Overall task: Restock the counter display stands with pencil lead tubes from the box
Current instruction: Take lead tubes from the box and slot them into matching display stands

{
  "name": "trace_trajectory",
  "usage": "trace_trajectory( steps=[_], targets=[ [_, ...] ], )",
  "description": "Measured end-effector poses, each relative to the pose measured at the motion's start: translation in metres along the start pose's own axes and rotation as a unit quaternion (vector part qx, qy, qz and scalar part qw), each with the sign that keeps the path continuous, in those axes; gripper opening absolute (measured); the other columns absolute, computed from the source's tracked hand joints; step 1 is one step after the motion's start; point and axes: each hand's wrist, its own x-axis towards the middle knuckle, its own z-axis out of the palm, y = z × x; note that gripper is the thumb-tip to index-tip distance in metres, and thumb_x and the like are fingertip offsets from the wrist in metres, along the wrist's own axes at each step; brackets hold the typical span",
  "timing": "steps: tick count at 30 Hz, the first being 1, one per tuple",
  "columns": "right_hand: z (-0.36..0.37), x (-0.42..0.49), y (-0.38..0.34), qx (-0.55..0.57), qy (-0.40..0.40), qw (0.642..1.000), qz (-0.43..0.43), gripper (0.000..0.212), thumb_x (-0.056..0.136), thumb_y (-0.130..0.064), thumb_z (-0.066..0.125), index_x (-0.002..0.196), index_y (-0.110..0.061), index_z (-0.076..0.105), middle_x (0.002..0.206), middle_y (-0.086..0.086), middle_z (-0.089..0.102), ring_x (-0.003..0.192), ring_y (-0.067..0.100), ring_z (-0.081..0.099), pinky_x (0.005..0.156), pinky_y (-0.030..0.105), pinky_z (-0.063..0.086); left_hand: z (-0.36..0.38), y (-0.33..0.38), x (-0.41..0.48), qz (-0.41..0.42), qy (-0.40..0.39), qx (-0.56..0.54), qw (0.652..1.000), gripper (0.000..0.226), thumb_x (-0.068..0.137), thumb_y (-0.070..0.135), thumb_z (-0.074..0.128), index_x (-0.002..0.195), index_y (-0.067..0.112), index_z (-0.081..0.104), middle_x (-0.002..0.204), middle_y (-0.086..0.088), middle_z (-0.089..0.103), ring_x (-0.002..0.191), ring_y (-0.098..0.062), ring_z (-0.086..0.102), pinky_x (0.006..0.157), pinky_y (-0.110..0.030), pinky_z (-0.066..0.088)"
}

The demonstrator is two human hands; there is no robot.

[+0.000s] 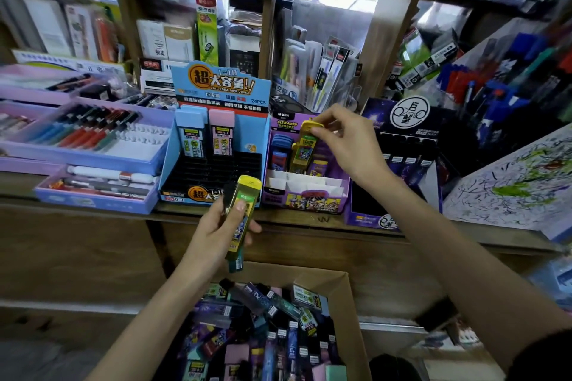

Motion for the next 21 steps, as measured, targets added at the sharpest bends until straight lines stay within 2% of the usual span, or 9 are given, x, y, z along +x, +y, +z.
trace_trajectory(
  steps=[1, 4, 5, 9, 13, 15, 18, 19, 21],
  targets=[
    [0.003, 0.000, 0.002, -0.027, -0.005, 0.999, -0.023, 0.005, 0.086, -0.017, 0.066, 0.087, -0.018, 0.062, 0.083, -0.005, 0.063, 0.079, 0.012, 0.057, 0.067, 0.018, 0.043, -0.001, -0.001, 0.000, -0.002, -0.001, -0.002, 1.000, 0.026, 0.089, 0.038, 0.046, 0.102, 0.017, 0.056, 0.070, -0.002, 0.070, 0.057, -0.009, 0.059, 0.056, -0.016, 0.049],
    [0.010, 0.002, 0.007, -0.103, -0.026, 0.993, -0.055, 0.008, 0.086, -0.019, 0.065, 0.091, -0.013, 0.064, 0.088, 0.001, 0.065, 0.085, 0.019, 0.056, 0.073, 0.037, 0.047, -0.002, -0.003, 0.001, -0.007, -0.005, -0.006, 1.000, 0.028, 0.087, 0.041, 0.047, 0.101, 0.019, 0.056, 0.071, -0.001, 0.070, 0.057, -0.009, 0.059, 0.057, -0.016, 0.049],
    [0.012, 0.003, 0.010, -0.130, -0.033, 0.989, -0.067, 0.010, 0.086, -0.020, 0.066, 0.091, -0.012, 0.064, 0.090, 0.003, 0.063, 0.088, 0.021, 0.054, 0.075, 0.038, 0.046, -0.002, -0.003, 0.002, -0.007, -0.007, -0.007, 1.000, 0.028, 0.086, 0.042, 0.047, 0.101, 0.020, 0.057, 0.072, -0.001, 0.070, 0.058, -0.009, 0.060, 0.058, -0.017, 0.049],
    [0.019, 0.004, 0.017, -0.202, -0.052, 0.973, -0.094, 0.016, 0.083, -0.024, 0.068, 0.093, -0.011, 0.066, 0.095, 0.004, 0.056, 0.097, 0.022, 0.046, 0.081, 0.033, 0.038, 0.000, -0.003, 0.002, 0.000, -0.011, -0.006, 1.000, 0.028, 0.087, 0.042, 0.047, 0.102, 0.020, 0.057, 0.074, -0.001, 0.070, 0.059, -0.009, 0.060, 0.059, -0.016, 0.050],
    [0.021, 0.001, 0.021, -0.230, -0.079, 0.967, -0.083, 0.020, 0.086, -0.026, 0.066, 0.100, -0.011, 0.065, 0.102, 0.005, 0.056, 0.105, 0.023, 0.045, 0.102, 0.036, 0.029, 0.004, -0.001, 0.002, 0.005, -0.013, -0.008, 1.000, 0.021, 0.094, 0.032, 0.045, 0.102, 0.016, 0.055, 0.071, -0.001, 0.069, 0.056, -0.007, 0.058, 0.057, -0.015, 0.049],
    [0.018, 0.000, 0.016, -0.236, -0.077, 0.965, -0.084, 0.023, 0.087, -0.027, 0.064, 0.104, -0.011, 0.065, 0.104, 0.006, 0.056, 0.106, 0.024, 0.045, 0.099, 0.036, 0.032, 0.007, 0.000, 0.002, 0.005, -0.017, -0.006, 1.000, 0.021, 0.093, 0.033, 0.045, 0.102, 0.017, 0.055, 0.071, -0.001, 0.069, 0.057, -0.007, 0.058, 0.057, -0.015, 0.049],
    [0.012, -0.009, 0.001, -0.182, -0.045, 0.979, -0.082, 0.022, 0.091, -0.028, 0.058, 0.103, -0.011, 0.065, 0.101, 0.004, 0.055, 0.101, 0.019, 0.045, 0.089, 0.031, 0.037, 0.010, 0.002, 0.004, 0.009, -0.025, -0.003, 1.000, 0.023, 0.091, 0.037, 0.045, 0.102, 0.019, 0.056, 0.072, 0.000, 0.070, 0.058, -0.008, 0.059, 0.058, -0.016, 0.049],
    [0.010, -0.016, -0.007, -0.124, -0.057, 0.989, -0.065, 0.020, 0.092, -0.029, 0.056, 0.101, -0.014, 0.065, 0.098, 0.001, 0.056, 0.097, 0.014, 0.048, 0.086, 0.026, 0.039, 0.011, 0.003, 0.005, 0.011, -0.028, -0.003, 1.000, 0.023, 0.092, 0.037, 0.045, 0.102, 0.019, 0.056, 0.071, 0.000, 0.069, 0.058, -0.008, 0.059, 0.058, -0.016, 0.049],
    [0.010, -0.032, -0.022, 0.016, -0.133, 0.991, -0.003, 0.015, 0.092, -0.031, 0.055, 0.099, -0.020, 0.064, 0.093, -0.009, 0.058, 0.086, -0.001, 0.053, 0.075, 0.013, 0.042, 0.014, 0.003, 0.006, 0.015, -0.035, 0.001, 0.999, 0.020, 0.093, 0.034, 0.045, 0.102, 0.020, 0.056, 0.071, 0.000, 0.069, 0.058, -0.008, 0.060, 0.057, -0.016, 0.049]
  ],
)
